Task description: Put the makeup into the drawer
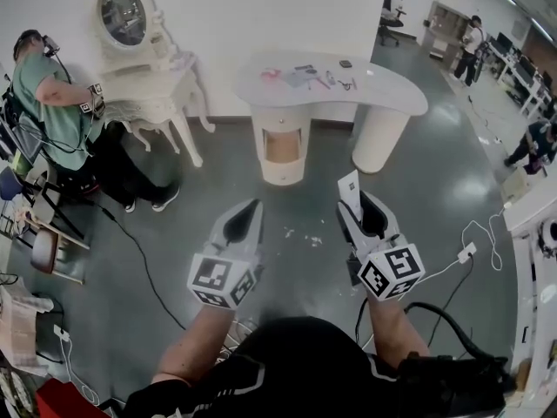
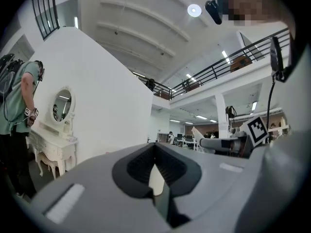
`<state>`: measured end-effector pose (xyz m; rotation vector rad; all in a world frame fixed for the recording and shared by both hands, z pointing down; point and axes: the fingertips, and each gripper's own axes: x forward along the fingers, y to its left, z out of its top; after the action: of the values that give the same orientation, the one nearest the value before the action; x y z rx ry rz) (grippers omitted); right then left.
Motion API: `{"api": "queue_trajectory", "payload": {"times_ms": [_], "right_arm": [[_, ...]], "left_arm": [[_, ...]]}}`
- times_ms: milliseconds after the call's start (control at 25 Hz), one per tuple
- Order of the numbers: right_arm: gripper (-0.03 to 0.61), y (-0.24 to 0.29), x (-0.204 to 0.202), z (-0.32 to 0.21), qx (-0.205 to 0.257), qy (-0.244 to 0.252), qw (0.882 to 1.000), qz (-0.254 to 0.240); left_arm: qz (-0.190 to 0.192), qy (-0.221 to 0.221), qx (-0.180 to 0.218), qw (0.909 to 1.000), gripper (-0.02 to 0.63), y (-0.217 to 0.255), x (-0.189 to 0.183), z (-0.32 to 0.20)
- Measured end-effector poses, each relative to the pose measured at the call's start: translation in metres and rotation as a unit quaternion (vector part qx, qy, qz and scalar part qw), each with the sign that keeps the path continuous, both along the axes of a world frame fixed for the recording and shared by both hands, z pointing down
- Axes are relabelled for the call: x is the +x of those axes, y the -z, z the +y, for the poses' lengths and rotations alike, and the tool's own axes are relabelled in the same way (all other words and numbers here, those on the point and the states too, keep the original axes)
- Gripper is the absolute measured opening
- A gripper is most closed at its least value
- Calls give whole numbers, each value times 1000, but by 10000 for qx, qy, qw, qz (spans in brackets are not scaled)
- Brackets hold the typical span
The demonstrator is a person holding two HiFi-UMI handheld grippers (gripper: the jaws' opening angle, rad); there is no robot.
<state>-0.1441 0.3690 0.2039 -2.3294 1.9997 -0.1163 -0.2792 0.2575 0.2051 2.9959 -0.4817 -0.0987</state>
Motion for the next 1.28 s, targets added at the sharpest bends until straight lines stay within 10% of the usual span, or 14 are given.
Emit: {"api": "queue_trajectory", "payload": {"times_ms": [640,1280], "right_arm": [[184,-9,-1,-40,-121,-170,9993,-300],[183,-19,130,-109,45,204,9983,-536]], "left_arm": [[96,-249,-112,9996,0,-15,-4,-54],[-256,19,-58,9997,0,-19,124,-123]]}}
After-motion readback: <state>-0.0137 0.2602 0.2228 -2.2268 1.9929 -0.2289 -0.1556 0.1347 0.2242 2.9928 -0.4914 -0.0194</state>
